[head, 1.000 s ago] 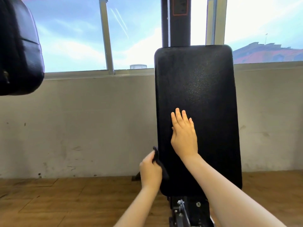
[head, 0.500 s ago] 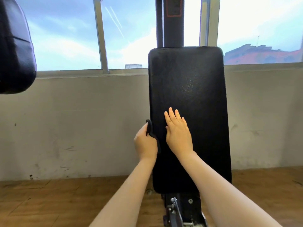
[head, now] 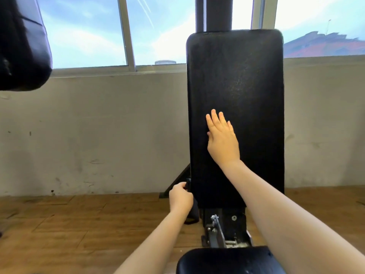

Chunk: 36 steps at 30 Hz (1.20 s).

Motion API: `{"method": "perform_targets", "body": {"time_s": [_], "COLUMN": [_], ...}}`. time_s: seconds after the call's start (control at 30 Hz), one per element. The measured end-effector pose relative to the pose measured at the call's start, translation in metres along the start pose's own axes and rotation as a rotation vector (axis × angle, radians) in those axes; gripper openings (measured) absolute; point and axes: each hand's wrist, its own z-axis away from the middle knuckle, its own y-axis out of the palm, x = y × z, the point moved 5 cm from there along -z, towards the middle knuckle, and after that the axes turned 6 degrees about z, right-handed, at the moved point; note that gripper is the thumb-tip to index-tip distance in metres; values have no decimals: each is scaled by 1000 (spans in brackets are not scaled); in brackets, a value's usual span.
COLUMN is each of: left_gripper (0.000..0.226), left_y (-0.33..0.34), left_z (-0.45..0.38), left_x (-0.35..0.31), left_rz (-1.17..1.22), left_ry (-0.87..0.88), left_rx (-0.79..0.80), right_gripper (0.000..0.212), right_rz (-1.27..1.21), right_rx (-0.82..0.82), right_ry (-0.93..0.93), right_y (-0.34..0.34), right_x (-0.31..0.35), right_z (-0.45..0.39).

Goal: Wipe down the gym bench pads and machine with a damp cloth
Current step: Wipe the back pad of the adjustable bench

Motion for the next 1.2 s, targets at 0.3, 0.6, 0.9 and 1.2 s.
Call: {"method": "perform_targets", "body": {"time_s": [0.3,0.6,0.9,1.2], "left_gripper": [34,30,36,53], "left_y": [-10,13,3,9], "left_z": [40,59,42,39], "left_x": [26,59,72,58], "left_rz": [10,1159,461,428], "left_ry": [-153,-520,-38,88], "left_rx": [177,149,278,299], "right_gripper": [45,71,8,10], "right_rz": [-206,-1085,-1299,-1526], "right_rx": [165,1166,887,362], "right_ry": [99,998,1541,1688], "right_y": [-12,59,103,95], "right_x": [13,50,63,17], "right_z": [29,198,212,191]}}
